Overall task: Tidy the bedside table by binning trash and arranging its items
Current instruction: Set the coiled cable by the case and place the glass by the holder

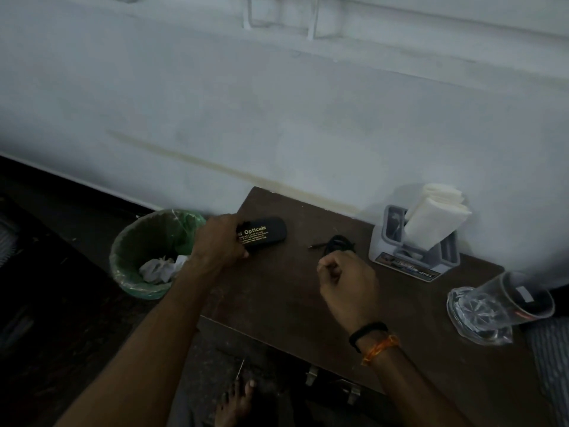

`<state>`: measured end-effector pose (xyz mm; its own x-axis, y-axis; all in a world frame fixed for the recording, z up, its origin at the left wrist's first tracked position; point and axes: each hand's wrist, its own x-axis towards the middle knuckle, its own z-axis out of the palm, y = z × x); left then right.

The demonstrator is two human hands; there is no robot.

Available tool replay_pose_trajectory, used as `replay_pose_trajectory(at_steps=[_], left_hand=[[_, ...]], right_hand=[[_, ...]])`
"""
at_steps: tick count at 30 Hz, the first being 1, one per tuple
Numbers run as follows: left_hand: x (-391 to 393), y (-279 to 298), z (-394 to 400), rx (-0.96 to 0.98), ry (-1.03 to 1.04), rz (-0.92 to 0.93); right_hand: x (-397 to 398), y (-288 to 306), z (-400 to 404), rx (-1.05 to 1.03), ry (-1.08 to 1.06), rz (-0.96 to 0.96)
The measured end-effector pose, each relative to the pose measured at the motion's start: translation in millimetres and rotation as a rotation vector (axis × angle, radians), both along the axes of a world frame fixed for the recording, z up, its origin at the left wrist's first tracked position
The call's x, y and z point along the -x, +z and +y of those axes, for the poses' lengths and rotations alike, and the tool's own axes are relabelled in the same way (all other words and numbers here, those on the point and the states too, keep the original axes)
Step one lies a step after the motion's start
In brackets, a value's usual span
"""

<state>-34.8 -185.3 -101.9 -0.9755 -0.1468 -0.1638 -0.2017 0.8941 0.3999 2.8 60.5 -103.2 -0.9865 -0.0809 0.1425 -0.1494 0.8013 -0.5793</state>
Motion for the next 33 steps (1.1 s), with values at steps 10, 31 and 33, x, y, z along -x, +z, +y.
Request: replay_pose_trajectory(at_steps=[10,31,33], left_hand=[[75.2,-8.7,4.9,-0.020,-0.219,0.060],[23.8,-18.4,91.6,-0.130,-0.541,0.442],[11.8,-25.3,111.7,-0.133,-0.567,0.340]], right_hand=[[11.2,-3.6,0.1,-0.049,0.098,-0.018],[16.8,3.3,41.1,-0.094,-0.216,-0.092],[14.0,5.7,48.1,-0.090,-0.228,-0.095]])
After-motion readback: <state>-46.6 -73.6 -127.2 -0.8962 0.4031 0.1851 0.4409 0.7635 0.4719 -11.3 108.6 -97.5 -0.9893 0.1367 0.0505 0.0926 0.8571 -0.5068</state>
